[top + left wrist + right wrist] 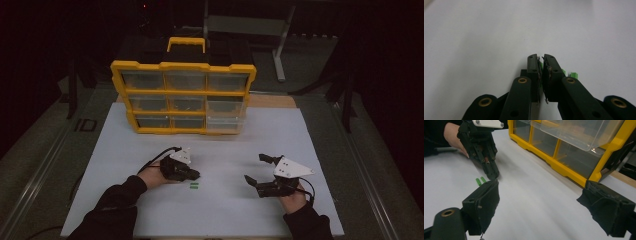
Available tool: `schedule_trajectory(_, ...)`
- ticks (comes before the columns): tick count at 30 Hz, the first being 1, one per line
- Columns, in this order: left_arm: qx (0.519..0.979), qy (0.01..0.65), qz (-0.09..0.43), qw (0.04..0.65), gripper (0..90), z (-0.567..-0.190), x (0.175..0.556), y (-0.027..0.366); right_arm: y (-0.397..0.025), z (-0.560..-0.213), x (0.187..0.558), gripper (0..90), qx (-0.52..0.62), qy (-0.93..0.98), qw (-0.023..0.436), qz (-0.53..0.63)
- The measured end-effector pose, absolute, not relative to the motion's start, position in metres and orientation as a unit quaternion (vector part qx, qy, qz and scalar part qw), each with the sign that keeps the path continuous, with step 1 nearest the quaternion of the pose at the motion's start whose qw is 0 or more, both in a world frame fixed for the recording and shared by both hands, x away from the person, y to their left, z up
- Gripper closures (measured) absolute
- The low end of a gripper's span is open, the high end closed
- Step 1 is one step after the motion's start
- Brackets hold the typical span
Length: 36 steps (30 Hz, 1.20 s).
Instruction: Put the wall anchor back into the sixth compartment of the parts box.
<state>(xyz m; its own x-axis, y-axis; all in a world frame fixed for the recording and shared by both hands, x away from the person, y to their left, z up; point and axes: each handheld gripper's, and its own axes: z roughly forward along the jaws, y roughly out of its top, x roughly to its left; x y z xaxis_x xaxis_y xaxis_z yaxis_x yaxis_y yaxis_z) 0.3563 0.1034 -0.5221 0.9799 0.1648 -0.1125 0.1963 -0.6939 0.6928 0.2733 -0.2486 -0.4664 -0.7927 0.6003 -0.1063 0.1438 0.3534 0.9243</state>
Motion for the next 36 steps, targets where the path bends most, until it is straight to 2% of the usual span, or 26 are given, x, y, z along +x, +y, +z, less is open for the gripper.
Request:
schedule_trajectory(11,0.917,0.103,-0.018,0.385,83.6,-0.506,0.358,0.11,-0.249,-0.465,0.273,14.0,0.234,0.791,0.222,0.52)
schedule_trajectory(36,0.906,0.065,0.027,0.418,83.5,-0.404,0.372,0.118,-0.25,-0.464,0.273,14.0,0.233,0.79,0.221,0.523)
